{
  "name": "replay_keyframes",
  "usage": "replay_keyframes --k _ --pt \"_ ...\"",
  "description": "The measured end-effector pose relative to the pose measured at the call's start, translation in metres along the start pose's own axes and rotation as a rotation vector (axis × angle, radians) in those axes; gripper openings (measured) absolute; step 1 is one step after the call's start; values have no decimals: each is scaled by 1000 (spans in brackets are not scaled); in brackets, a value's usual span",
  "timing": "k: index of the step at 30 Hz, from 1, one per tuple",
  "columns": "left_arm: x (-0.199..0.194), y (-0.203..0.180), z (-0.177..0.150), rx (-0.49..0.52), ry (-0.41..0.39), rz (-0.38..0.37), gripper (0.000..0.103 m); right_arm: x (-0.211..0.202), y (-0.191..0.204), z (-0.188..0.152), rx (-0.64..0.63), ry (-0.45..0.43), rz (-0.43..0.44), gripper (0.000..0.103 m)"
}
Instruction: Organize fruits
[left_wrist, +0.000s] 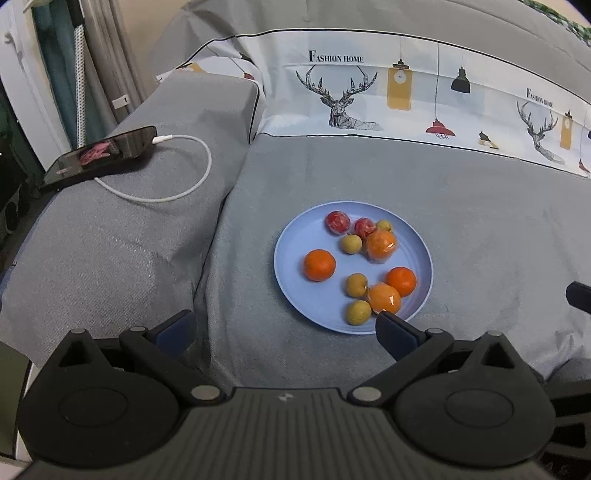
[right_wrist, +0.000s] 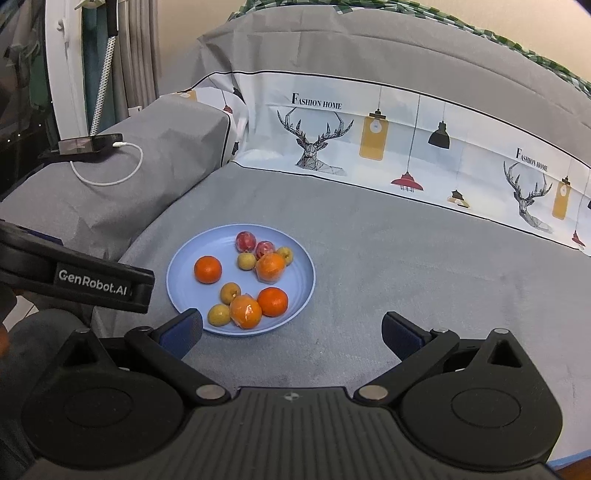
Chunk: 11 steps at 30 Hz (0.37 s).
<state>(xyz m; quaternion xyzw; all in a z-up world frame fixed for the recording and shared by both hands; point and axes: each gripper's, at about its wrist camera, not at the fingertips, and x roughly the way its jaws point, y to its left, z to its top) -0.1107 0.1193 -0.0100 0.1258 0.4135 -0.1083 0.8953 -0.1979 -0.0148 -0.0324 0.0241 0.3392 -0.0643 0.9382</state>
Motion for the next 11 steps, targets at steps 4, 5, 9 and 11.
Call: replay_keyframes --k 4,5,9,11 --pt "2 0 0 0 6 5 103 2 -1 1 7 -2 2 102" --pt "3 0 0 -1 8 6 103 2 -1 1 9 -2 2 102" --pt "5 0 0 0 8 16 103 3 -2 1 13 2 9 102" --pt "5 0 0 1 4 25 103 3 -1 1 15 4 13 102"
